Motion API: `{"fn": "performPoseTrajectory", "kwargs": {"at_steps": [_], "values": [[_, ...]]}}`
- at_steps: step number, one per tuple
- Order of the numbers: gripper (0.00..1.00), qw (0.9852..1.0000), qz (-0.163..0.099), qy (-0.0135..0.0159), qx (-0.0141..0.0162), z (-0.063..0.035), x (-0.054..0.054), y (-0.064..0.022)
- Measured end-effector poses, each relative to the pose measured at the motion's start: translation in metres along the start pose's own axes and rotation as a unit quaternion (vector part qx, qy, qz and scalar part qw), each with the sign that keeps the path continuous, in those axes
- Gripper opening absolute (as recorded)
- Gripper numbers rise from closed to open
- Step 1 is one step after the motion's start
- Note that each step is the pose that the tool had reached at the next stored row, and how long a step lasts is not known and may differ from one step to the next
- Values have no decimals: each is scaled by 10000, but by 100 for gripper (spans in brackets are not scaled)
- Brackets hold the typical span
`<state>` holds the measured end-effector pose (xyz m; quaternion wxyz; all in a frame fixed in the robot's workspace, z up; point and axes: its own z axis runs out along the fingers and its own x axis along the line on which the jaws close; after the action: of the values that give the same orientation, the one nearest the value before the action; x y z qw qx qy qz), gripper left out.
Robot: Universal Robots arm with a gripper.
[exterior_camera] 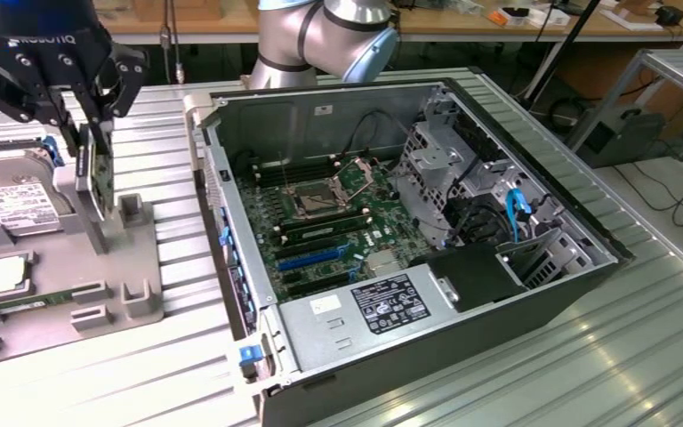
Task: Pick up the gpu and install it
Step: 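Pick up the gpu and move the gpu toward the slot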
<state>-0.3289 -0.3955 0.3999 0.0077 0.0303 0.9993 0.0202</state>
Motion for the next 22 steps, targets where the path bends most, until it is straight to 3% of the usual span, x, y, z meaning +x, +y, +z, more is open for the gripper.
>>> {"fn": "performPoseTrajectory", "kwargs": {"at_steps": [5,12,22], "values": [[27,10000,0,0,0,-166,-2,7],[27,10000,-1,1,1,-173,-20,8],[27,10000,0,0,0,-167,-253,22]]}}
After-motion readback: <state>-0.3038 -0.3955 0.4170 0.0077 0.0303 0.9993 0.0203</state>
